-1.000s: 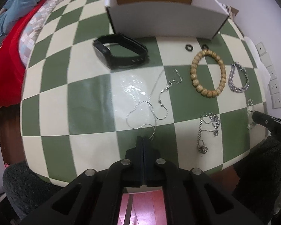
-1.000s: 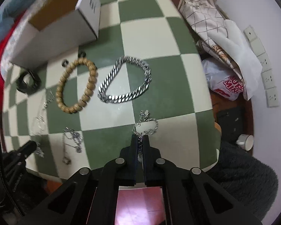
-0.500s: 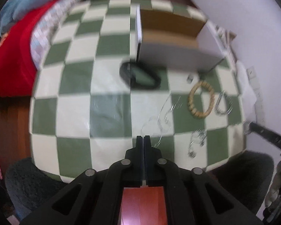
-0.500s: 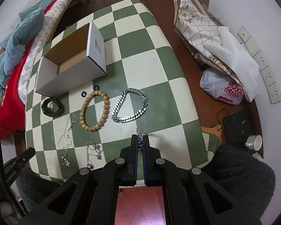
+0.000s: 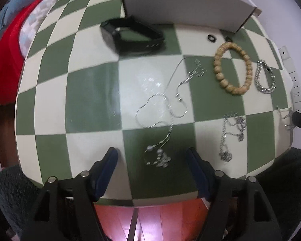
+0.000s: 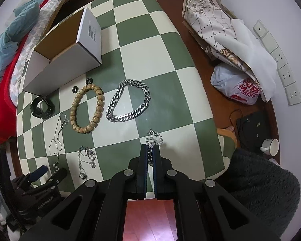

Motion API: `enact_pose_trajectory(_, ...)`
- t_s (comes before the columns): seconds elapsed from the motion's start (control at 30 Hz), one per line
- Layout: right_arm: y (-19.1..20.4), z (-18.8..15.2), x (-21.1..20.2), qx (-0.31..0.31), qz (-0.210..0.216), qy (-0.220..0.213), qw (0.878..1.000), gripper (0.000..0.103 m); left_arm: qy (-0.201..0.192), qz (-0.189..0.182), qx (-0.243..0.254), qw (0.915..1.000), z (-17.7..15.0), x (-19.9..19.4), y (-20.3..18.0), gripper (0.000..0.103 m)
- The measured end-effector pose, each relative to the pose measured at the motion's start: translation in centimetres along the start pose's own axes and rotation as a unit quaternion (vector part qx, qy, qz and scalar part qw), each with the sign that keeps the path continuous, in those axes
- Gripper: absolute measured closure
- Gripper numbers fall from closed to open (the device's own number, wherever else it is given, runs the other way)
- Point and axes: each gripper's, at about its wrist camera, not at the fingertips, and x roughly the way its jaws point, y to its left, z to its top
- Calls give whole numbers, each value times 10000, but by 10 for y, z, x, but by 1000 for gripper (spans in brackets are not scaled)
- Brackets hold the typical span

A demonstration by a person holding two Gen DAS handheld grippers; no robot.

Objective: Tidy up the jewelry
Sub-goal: 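Lift the silver necklace with the right gripper and carry it into the box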

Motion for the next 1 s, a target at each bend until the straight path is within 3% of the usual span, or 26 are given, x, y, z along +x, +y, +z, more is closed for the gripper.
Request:
enact_pose_trajectory(0.03,0,0,1,-1,6,6,10000,99,-136,1,101,9999,-1,-4,-3,70)
enact_pose_trajectory(0.07,0,0,1,-4,6,12,10000,99,-151,20,177,9997,-1,-6,-7,98)
enact_pose_trajectory(0.33,1,0,-4,17,135,-10,9999,99,-192,-141,14,9997,-7,-28,10,100)
enact_pose_trajectory(0.63,-6,9,-41,315,918,-178,9951,99,-939,-415,-46,9947,5,-110,43,100)
enact_pose_trajectory(1.0,20,26,-101,-37,1247,-538,9907,99,-1720,-740,170,9822,40,-185,14,100)
